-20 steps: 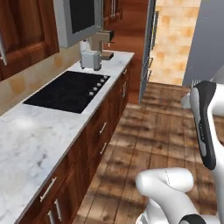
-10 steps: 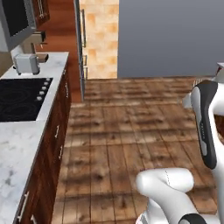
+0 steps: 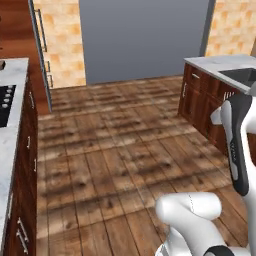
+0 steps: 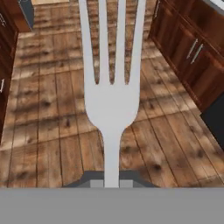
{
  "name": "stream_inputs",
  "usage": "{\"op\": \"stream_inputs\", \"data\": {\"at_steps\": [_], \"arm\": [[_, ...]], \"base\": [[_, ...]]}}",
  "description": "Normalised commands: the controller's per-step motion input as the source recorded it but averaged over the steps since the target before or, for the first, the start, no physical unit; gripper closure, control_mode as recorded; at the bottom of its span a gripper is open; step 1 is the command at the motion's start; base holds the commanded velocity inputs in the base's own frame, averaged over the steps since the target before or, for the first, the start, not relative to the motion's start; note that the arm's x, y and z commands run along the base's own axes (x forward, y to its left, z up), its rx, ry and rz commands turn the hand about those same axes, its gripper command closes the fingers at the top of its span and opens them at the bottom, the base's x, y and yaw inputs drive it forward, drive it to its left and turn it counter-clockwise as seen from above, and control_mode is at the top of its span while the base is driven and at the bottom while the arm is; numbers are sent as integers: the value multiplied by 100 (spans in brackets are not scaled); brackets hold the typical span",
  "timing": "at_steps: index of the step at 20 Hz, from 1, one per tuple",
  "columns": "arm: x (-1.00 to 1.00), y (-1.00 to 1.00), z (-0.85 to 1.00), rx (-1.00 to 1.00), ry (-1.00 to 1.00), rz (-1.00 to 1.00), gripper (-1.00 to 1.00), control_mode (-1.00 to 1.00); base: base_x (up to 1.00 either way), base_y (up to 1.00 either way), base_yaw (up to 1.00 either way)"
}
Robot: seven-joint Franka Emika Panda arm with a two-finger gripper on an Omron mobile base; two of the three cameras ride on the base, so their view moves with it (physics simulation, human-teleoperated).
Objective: Take the fork and place it on the left side of the plate. Then take the spoon and place it on the right side of the plate. Make sure they're directly next to the plate.
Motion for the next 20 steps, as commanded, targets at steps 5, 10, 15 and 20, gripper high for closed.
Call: {"op": "stream_inputs", "data": {"at_steps": [5,10,15,20], "arm": [[0,0,0,0,0,0,100,100],[0,0,0,0,0,0,100,100],[0,0,0,0,0,0,100,100],[0,0,0,0,0,0,100,100]], "base": [[-100,-25,-30],[-100,-47,-20],[-100,-72,-14],[-62,-100,-6]]}}
